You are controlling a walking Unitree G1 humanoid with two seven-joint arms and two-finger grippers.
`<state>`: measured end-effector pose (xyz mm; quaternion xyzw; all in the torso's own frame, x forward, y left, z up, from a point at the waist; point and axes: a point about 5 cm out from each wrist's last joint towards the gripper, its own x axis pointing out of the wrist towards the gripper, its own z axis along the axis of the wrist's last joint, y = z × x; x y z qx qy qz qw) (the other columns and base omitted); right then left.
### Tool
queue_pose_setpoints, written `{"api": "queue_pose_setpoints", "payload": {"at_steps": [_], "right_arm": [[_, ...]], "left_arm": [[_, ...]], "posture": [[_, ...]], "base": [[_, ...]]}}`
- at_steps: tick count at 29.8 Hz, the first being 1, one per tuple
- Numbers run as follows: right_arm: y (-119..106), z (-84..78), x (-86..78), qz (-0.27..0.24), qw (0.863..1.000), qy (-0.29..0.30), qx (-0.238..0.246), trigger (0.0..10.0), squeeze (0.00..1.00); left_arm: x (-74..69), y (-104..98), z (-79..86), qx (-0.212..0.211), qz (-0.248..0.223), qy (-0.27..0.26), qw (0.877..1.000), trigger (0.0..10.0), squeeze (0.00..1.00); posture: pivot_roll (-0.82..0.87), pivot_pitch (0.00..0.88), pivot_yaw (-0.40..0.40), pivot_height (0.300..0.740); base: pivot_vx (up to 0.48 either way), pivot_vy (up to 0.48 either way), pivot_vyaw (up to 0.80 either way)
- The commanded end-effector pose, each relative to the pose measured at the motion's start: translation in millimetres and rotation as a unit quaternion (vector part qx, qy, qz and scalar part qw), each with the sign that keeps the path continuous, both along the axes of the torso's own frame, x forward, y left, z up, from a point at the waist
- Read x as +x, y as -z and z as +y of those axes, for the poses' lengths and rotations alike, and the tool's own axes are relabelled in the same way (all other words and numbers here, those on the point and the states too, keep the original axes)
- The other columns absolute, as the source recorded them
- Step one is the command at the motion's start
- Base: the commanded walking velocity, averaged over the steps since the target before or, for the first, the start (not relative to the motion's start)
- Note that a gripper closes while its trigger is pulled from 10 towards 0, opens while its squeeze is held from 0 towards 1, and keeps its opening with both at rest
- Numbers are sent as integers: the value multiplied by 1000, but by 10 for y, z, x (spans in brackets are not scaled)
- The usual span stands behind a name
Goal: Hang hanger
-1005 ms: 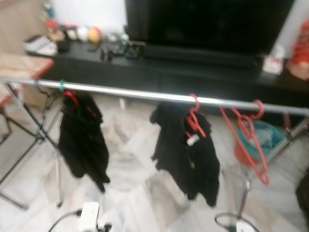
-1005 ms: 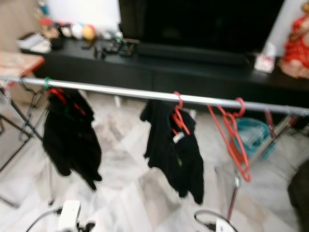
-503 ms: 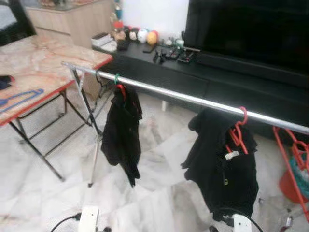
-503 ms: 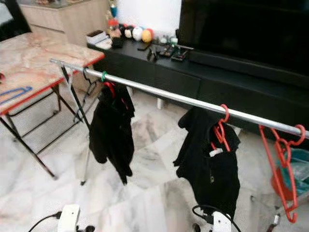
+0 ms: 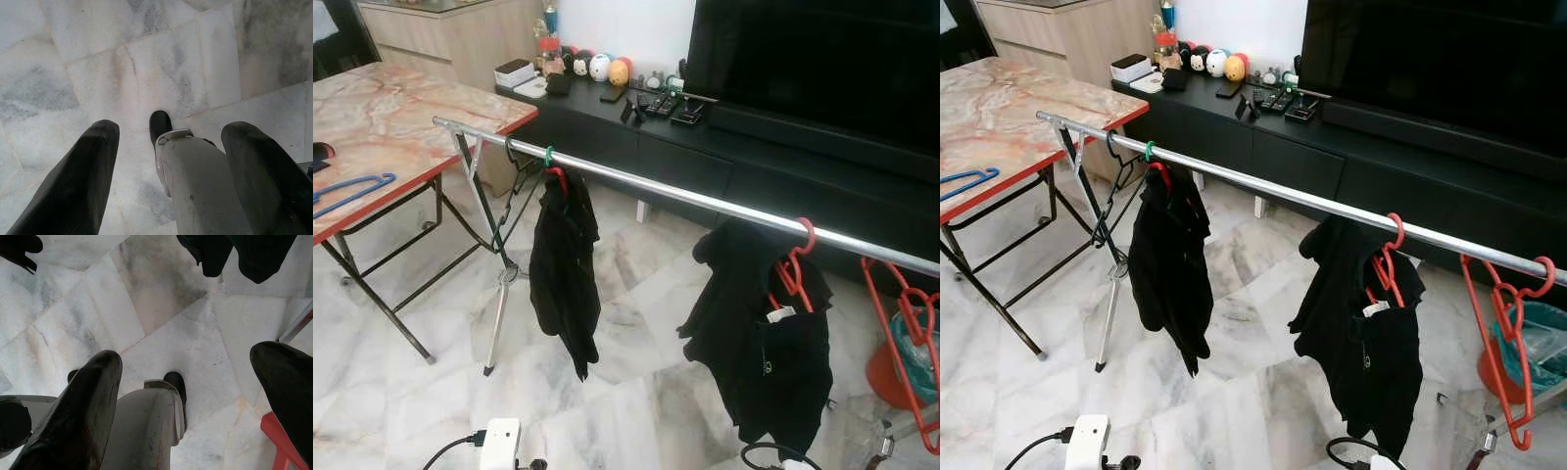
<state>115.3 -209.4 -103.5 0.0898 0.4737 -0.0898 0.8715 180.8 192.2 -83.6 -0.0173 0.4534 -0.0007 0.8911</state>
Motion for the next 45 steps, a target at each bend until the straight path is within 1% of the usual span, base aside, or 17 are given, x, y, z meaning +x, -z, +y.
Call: {"api": "queue_pose_setpoints", "payload": {"at_steps": [1,20,45], "right_arm": [[-6,-14,5,-3,1000,3,-4,10000,0],[-11,-31,15,-5,1000,7,-7,10000,0],[-25,-73,36,-7,1000,11,-10,10000,0]], "left_arm": [[0,0,20,4,5,2,1000,10000,0],[5,-2,20,1,6,-5,1000,10000,0],[20,-8,17,-1,4,-4,1000,10000,0]], "posture": [[-11,0,-11,740],[-10,0,-10,740],[-10,0,-8,740]], "base": [[0,0,0],[0,0,0],[0,389,0]]}}
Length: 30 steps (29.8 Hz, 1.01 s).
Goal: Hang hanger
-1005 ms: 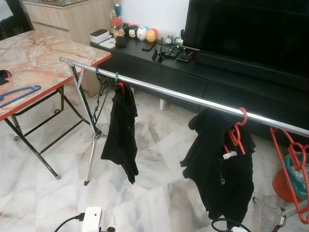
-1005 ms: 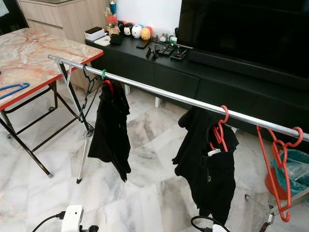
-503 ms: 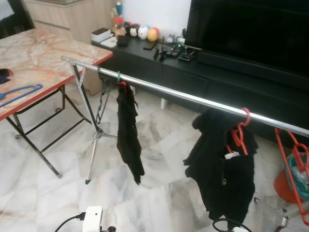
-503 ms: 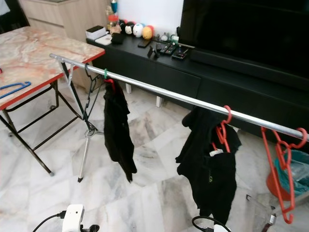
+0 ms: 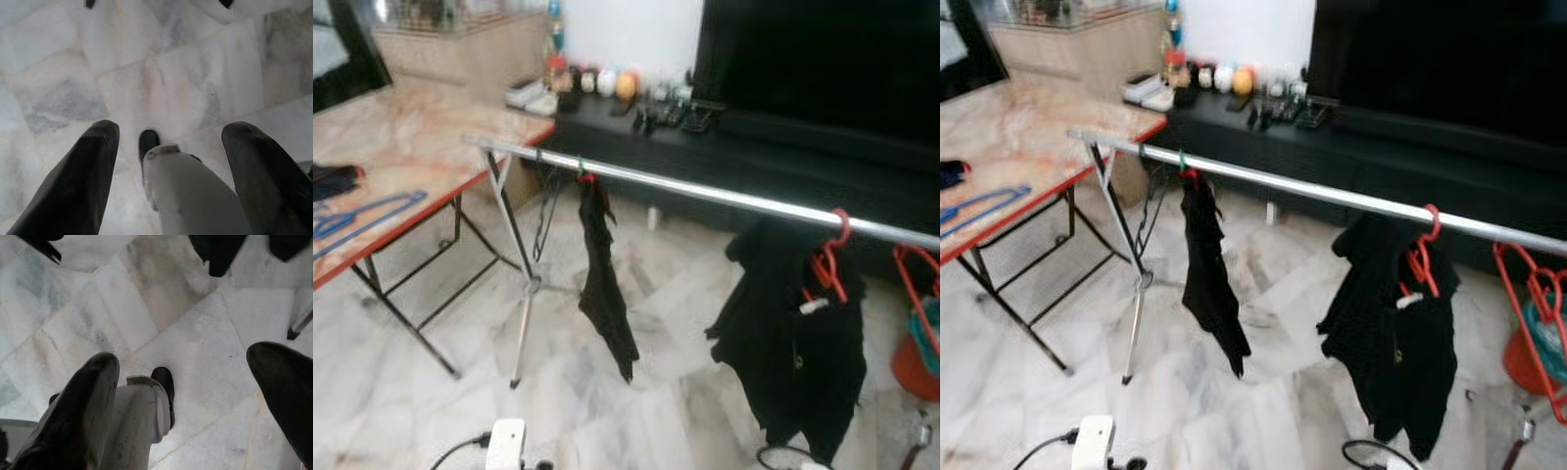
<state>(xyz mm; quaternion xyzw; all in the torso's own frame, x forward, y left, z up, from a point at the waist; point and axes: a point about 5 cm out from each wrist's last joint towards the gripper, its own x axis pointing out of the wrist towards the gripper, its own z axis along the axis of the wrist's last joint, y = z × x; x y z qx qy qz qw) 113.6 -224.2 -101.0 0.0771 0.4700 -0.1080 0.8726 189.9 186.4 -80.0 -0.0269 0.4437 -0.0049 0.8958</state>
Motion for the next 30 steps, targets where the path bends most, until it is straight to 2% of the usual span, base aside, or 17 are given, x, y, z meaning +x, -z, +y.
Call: {"api": "queue_pose_setpoints", "payload": {"at_steps": [1,22,30], "right_arm": [[0,74,53,-7,1000,1,10,10000,0],[-8,67,74,-10,1000,6,10,10000,0],[2,83,52,-6,1000,2,11,10000,0]], "left_arm": [[-69,27,76,9,15,-3,1000,10000,0],[-47,18,69,10,14,-1,1000,10000,0],[-93,39,82,12,20,0,1000,10000,0]], "posture": [[-9,0,-8,740],[-16,0,5,740],[-1,0,9,740]], "base": [[0,382,0],[0,365,0],[0,357,0]]}}
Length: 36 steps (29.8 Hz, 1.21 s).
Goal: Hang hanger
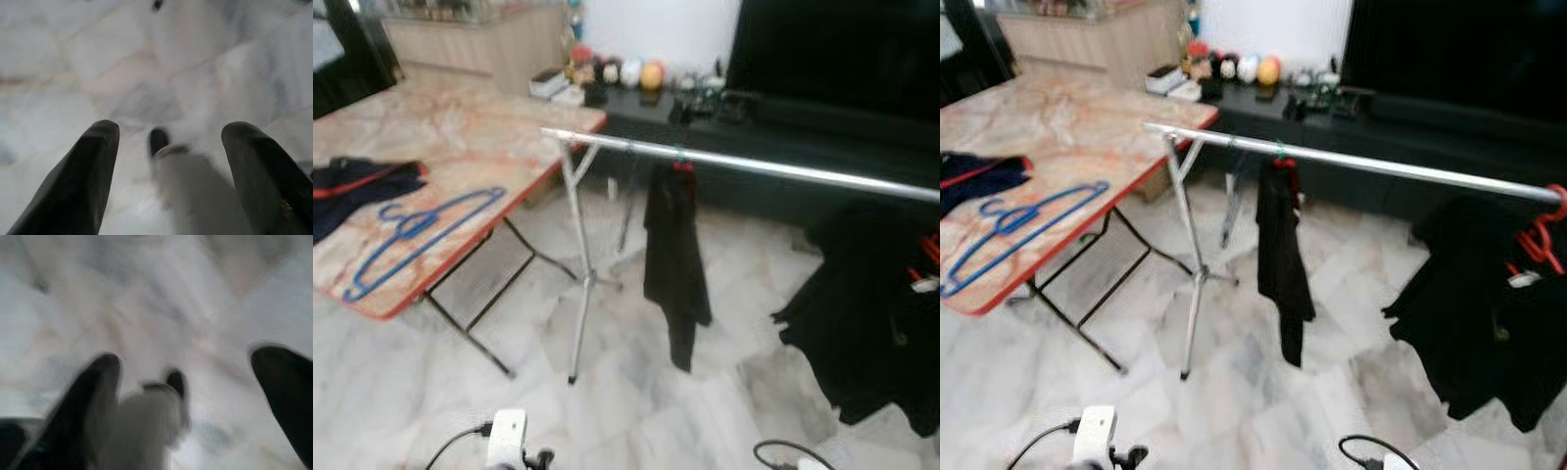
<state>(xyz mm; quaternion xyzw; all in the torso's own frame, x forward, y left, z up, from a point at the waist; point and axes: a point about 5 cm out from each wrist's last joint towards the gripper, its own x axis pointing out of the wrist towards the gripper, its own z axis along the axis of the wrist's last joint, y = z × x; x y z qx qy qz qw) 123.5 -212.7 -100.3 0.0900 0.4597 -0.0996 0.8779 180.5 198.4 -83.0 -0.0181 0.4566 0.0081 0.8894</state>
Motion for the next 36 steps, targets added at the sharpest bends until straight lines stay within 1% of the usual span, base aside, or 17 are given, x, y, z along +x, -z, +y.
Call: {"api": "queue_pose_setpoints", "payload": {"at_steps": [1,8,11,16,20,29,31,36], "right_arm": [[11,-23,-48,7,1000,1,-2,10000,0],[15,2,-49,6,1000,-7,1,10000,0],[7,-6,-30,2,1000,-4,-1,10000,0],[4,-42,-44,3,1000,6,-3,10000,0],[-4,-70,-34,1,1000,14,-6,10000,0],[-8,-69,-21,-2,1000,15,-7,10000,0],[-9,-70,-19,-1,1000,7,-12,10000,0],[-9,-69,-21,-1,1000,7,-12,10000,0]], "left_arm": [[-9,13,-41,-1,7,12,1000,10000,0],[-3,8,-34,0,5,12,1000,10000,0],[19,-6,-12,3,1,13,1000,10000,0],[35,-16,3,6,-2,7,1000,10000,0],[53,-26,8,1,-8,-2,1000,10000,0],[29,-12,-2,2,-3,0,1000,10000,0],[32,-12,-15,1,-3,1,1000,10000,0],[42,-15,-24,0,-4,4,1000,10000,0]], "posture": [[2,0,11,740],[14,0,10,740],[11,0,15,740],[9,0,10,740],[3,0,11,740],[-1,0,13,740],[-3,0,13,740],[-3,0,13,740]], "base": [[0,356,0],[0,326,0],[0,0,0],[0,0,0],[0,0,0],[0,0,0],[0,0,0],[250,0,684]]}}
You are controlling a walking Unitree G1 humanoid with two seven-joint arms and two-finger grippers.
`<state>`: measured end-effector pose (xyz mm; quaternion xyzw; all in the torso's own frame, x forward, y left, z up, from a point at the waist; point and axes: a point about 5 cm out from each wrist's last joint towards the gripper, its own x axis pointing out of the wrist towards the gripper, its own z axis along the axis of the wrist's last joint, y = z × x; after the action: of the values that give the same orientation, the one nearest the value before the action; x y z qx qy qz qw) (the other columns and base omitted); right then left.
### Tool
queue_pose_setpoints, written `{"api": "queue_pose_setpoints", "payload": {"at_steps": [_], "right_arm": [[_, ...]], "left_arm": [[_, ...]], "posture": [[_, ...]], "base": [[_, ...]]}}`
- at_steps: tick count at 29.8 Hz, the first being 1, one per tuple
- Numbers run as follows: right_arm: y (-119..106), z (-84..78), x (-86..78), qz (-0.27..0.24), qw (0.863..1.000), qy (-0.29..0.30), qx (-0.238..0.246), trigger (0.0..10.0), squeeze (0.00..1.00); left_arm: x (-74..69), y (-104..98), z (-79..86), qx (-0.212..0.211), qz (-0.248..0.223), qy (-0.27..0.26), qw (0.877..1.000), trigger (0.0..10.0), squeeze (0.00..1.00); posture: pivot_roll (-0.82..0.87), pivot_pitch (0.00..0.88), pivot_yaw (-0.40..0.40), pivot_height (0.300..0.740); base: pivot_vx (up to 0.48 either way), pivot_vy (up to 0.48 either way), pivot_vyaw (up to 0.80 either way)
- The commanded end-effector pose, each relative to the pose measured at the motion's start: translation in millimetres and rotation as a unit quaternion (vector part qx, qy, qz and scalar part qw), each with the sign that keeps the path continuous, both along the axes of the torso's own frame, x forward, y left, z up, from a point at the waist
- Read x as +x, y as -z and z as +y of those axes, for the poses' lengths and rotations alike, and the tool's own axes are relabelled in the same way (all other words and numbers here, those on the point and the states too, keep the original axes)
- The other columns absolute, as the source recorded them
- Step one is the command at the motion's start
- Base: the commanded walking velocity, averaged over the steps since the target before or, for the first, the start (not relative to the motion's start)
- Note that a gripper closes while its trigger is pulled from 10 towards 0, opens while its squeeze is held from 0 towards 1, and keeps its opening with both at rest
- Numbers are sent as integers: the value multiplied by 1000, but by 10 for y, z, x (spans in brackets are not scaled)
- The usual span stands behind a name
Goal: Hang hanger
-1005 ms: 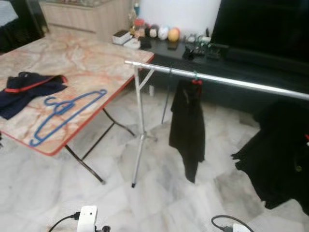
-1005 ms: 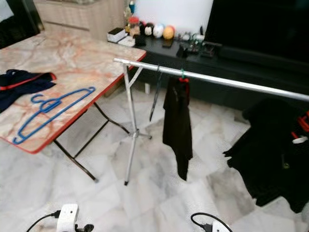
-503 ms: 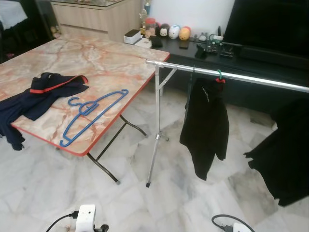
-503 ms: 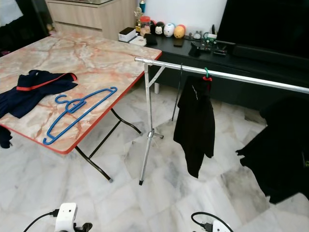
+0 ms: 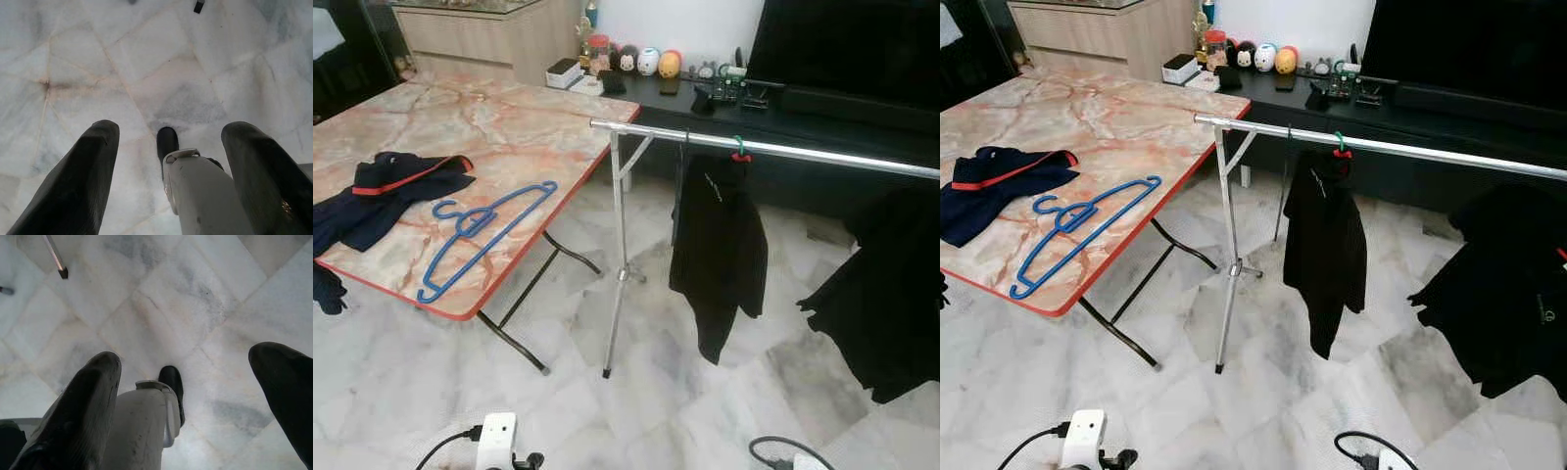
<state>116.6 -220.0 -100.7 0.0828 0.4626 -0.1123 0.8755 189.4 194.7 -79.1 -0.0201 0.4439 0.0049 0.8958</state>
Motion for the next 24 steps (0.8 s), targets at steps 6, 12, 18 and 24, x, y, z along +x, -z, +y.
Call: {"api": "queue_pose_setpoints", "payload": {"at_steps": [6,12,18,24], "right_arm": [[-9,6,39,-7,1000,14,7,10000,0],[-9,6,39,-7,1000,14,7,10000,0],[-9,6,39,-7,1000,14,7,10000,0],[-9,6,39,-7,1000,14,7,10000,0]], "left_arm": [[-38,19,11,3,9,3,1000,10000,0],[-38,19,11,3,9,3,1000,10000,0],[-38,19,11,3,9,3,1000,10000,0],[-38,19,11,3,9,3,1000,10000,0]], "posture": [[-2,0,14,740],[-2,0,14,740],[-2,0,14,740],[-2,0,14,740]], "base": [[251,0,133],[251,0,0],[251,0,0],[251,0,0]]}}
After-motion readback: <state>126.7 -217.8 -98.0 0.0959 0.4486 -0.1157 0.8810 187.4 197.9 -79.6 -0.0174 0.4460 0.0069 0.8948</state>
